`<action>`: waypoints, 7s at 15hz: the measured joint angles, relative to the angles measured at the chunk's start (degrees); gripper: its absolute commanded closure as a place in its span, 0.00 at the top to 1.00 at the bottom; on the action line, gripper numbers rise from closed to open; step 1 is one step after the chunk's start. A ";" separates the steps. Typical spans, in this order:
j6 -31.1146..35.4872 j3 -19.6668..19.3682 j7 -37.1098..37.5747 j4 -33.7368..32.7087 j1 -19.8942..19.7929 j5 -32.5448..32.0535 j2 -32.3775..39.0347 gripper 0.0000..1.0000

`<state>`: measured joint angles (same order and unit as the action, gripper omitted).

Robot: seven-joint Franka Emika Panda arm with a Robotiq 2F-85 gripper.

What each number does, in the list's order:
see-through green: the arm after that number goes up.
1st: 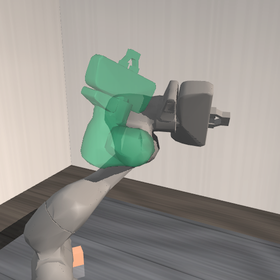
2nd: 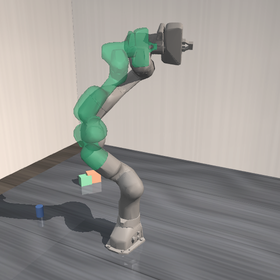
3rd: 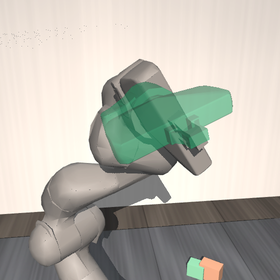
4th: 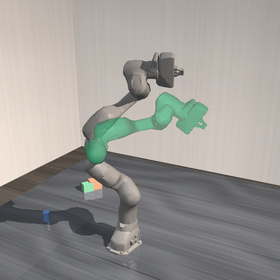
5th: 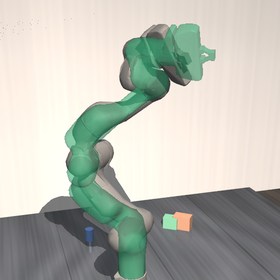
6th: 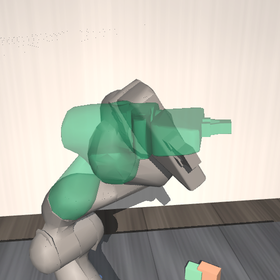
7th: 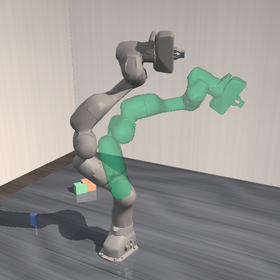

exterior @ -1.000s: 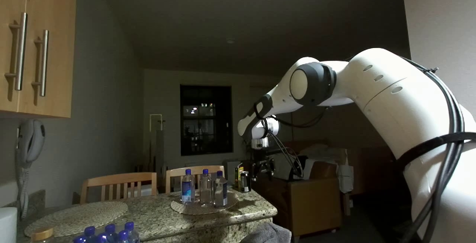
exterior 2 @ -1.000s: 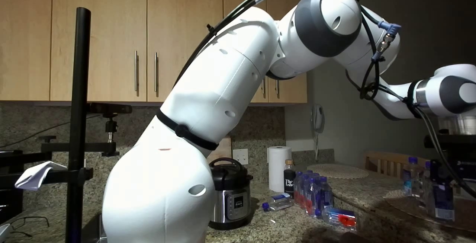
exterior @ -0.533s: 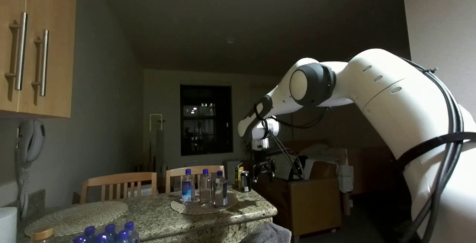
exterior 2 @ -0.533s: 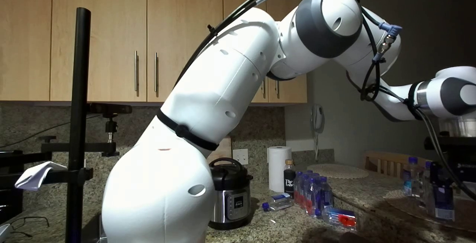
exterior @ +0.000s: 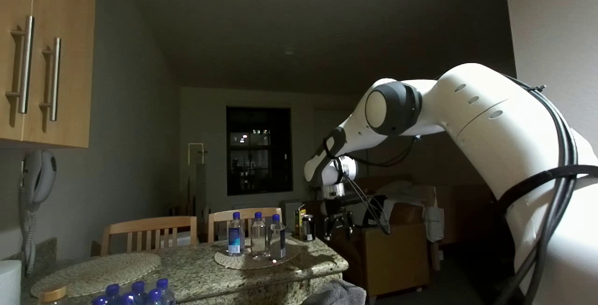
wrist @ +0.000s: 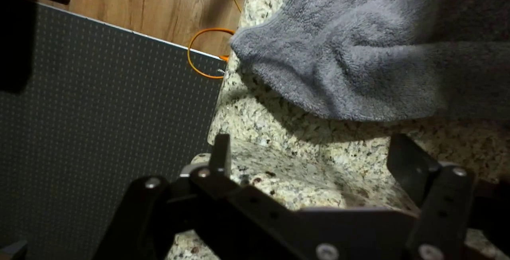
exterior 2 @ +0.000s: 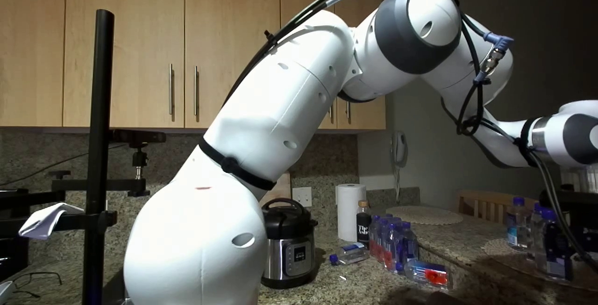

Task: Fold the grey towel

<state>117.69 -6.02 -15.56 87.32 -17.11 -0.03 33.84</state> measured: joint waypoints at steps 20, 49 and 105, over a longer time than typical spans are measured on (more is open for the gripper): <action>11.35 4.23 -0.95 3.64 0.03 0.40 8.63 1.00; -0.24 4.16 -7.54 -15.85 -3.10 0.46 22.35 1.00; -44.67 13.07 -18.98 -13.62 16.19 0.11 13.96 0.09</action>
<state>73.03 7.05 -34.54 73.71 -0.92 0.08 47.80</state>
